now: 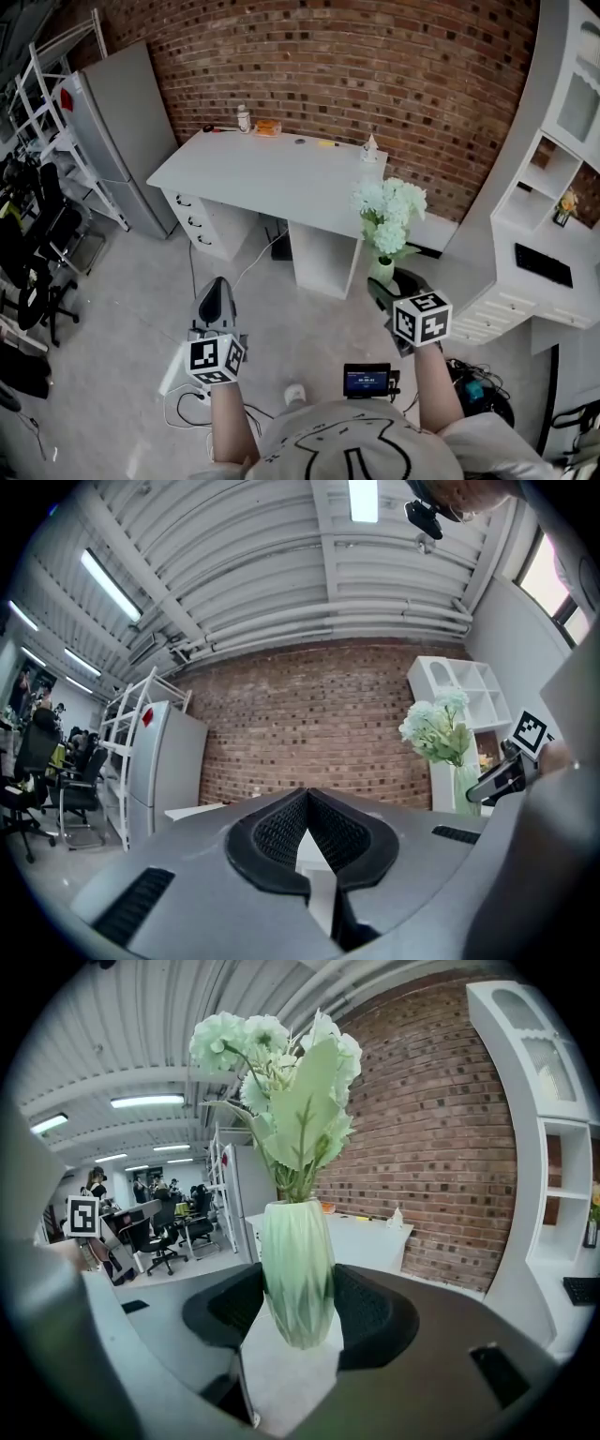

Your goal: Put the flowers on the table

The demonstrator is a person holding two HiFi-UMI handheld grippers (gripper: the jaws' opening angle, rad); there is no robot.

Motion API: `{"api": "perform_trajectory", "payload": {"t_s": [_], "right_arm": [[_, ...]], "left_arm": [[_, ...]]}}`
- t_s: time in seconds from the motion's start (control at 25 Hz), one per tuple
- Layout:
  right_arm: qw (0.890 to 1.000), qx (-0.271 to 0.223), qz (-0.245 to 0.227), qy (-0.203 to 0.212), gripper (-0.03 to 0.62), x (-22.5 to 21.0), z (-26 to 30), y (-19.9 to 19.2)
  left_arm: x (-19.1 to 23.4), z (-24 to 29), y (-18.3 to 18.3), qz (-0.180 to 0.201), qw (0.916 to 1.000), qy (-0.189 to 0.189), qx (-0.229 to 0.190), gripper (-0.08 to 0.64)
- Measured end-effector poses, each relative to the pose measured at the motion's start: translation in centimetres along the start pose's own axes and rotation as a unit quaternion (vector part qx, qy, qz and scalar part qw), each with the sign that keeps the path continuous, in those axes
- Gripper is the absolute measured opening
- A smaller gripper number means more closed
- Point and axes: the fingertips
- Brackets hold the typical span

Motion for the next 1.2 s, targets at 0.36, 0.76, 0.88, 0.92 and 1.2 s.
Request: {"api": "perform_trajectory", "payload": {"t_s": [0.36, 0.76, 0.88, 0.92, 1.2], "right_arm": [[1.000, -0.019, -0.005, -0.019, 0.233, 3.6, 6.1, 3.1], [0.998, -0.045, -0.011, -0.042, 0.233, 5.9, 10.8, 5.4], [0.998, -0.043, -0.017, -0.042, 0.233, 6.4, 11.9, 5.7], [0.998, -0.043, -0.018, -0.042, 0.233, 6.5, 12.2, 5.8], [0.997, -0.063, -0.025, -0.048, 0.233, 6.3, 14.6, 7.0]], "left_arm": [[7.4, 3.8, -0.9, 0.003, 0.9999, -0.014, 0.010, 0.012], [12.9, 6.4, -2.2, 0.002, 0.9995, -0.026, 0.017, 0.012], [14.0, 6.9, -2.8, -0.005, 0.9995, -0.024, 0.019, 0.011], [14.2, 7.1, -2.8, -0.006, 0.9995, -0.024, 0.018, 0.011], [15.7, 8.7, -3.9, -0.010, 0.9995, -0.021, 0.020, 0.011]]}}
Point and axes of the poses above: the fingertips, and each gripper's own axes: z forward along the fingers, x to its left, y out of its top, and after that the axes turned 6 degrees about -y, right-handed
